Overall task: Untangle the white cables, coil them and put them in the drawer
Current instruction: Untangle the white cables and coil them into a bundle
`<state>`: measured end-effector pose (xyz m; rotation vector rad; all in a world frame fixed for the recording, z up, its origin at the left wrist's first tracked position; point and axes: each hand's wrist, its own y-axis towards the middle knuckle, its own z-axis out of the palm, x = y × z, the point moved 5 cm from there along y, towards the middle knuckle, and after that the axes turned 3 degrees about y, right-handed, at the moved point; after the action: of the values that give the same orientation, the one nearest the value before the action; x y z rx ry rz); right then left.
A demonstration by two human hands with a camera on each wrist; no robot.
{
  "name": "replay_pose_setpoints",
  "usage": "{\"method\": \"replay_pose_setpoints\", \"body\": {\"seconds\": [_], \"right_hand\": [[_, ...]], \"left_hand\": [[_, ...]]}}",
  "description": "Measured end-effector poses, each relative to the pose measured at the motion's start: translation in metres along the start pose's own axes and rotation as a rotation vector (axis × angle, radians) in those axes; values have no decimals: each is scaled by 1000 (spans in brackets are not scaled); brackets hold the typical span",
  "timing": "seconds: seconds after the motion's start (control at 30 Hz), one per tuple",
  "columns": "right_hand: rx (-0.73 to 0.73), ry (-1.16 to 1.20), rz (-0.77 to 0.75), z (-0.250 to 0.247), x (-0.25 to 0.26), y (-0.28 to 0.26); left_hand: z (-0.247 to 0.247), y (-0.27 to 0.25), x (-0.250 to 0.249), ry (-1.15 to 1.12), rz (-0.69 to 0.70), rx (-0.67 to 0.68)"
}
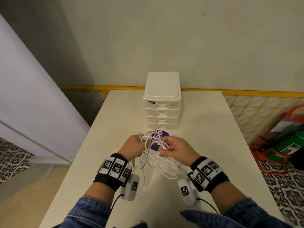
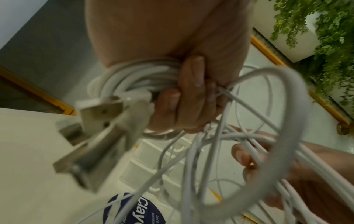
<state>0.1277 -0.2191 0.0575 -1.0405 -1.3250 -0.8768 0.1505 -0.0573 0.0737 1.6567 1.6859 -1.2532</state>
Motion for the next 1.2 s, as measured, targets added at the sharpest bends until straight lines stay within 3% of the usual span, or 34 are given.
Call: {"method": "replay_pose_setpoints", "body": {"seconds": [0.27,0.43,0.63,0.77,0.93,1.0,1.07,1.13,1.2], "right_hand": [[-141,-48,31,-6,-11,4],[-166,-104,6,-6,-8,3],[-139,-34,-24,-8,-2,3],[-162,-57,-52,-8,-3,3],[-210,-36,-82,-13,-3,1],[-230,-21,-87,-16,-2,2],[-267,-7,-82,-23,-5,3],[-301,3,-75,-32,-11,3],[-315,-4,-72,-35,-13,3]], "left_hand": [[9,-2,1,39,-12,97],[2,5,0,-2,92,-62],[0,3,-6,-18,276,-117],[4,6,-8,118,251,51],[3,8,0,196,221,123],[1,6,-4,158,262,64],[-8,9,-4,125,268,-99],[-23,14,3,108,212,-293],[-29,16,6,144,164,-370]]}}
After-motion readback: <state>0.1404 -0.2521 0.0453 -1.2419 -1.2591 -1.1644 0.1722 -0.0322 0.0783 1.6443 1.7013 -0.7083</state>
